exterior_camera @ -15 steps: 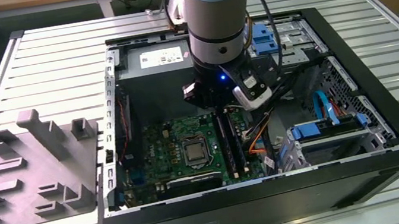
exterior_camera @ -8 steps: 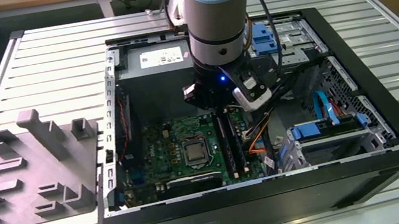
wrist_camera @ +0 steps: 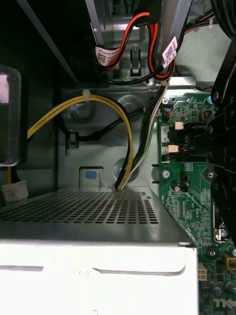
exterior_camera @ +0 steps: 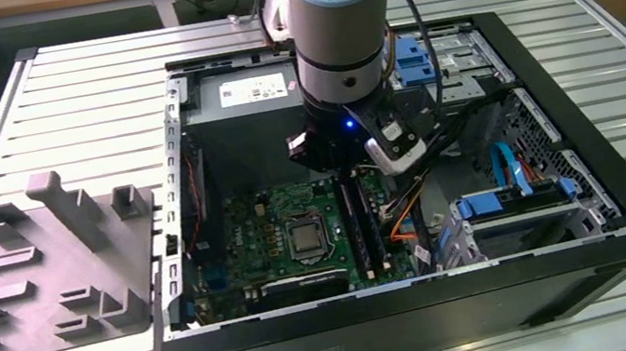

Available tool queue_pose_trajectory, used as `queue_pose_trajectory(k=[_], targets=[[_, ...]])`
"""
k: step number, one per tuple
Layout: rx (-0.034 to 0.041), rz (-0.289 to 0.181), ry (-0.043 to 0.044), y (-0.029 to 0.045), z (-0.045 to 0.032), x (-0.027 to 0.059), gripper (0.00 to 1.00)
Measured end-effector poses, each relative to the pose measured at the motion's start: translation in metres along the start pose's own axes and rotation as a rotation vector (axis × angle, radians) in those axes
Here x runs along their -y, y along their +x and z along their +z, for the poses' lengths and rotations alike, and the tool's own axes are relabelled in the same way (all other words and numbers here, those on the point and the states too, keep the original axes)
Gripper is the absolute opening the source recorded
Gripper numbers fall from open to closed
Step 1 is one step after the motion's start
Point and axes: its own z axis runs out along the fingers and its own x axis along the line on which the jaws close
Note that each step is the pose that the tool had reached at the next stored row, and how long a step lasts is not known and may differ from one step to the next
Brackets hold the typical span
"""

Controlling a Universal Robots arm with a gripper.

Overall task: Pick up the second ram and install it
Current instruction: 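Press down the second ram until it locks into place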

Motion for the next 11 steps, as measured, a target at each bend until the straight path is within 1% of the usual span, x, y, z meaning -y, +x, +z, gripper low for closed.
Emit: queue_pose_trajectory(k=[11], targets=[[0.0001,0.000,-0.0003,0.0000,0.0016,0.0001,0.10]])
